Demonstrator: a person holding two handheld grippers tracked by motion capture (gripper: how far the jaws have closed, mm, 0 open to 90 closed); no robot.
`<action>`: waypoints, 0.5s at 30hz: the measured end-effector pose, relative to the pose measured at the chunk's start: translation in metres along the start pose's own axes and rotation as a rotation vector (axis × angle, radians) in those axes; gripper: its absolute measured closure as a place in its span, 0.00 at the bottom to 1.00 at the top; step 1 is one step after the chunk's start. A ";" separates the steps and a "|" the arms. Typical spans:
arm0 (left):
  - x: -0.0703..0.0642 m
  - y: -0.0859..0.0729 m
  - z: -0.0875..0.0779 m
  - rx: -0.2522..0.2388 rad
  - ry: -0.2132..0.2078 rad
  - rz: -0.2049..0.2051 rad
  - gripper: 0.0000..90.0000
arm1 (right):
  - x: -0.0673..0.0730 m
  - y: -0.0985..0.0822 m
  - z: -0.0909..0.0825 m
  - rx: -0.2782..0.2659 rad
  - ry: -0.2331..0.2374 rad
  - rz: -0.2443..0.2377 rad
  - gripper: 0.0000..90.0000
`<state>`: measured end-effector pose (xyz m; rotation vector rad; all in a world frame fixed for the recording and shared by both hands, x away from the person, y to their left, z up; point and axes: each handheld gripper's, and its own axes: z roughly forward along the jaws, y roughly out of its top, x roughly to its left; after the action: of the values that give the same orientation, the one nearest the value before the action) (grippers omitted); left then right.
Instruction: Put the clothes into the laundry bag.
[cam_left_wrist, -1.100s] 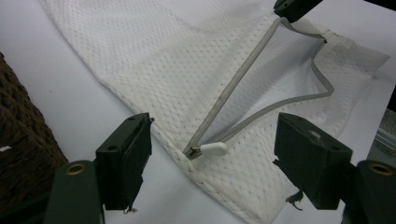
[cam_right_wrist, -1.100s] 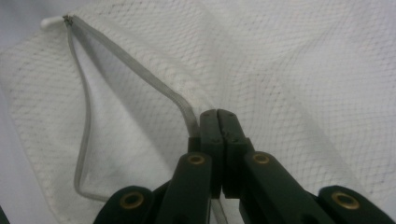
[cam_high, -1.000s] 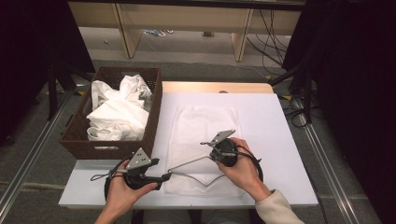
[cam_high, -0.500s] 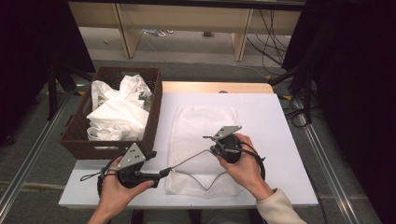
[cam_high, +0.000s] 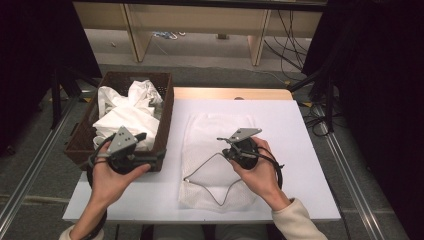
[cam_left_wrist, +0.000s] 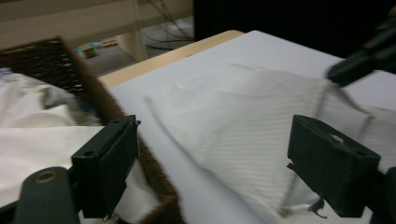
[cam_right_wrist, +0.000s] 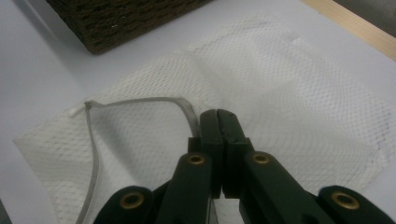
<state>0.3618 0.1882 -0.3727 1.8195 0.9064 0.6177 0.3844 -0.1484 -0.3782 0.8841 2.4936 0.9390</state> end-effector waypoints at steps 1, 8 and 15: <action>0.008 0.004 0.002 0.005 0.025 0.002 0.17 | -0.001 0.000 0.000 -0.009 0.003 -0.008 1.00; 0.064 0.025 0.029 0.117 0.207 -0.036 0.12 | -0.003 0.000 0.000 -0.017 0.007 -0.010 1.00; 0.108 0.028 0.069 0.277 0.273 -0.055 0.09 | -0.003 -0.001 -0.001 -0.017 0.013 0.000 1.00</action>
<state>0.4856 0.2311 -0.3728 1.9770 1.2726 0.7470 0.3856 -0.1509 -0.3776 0.8755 2.4924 0.9682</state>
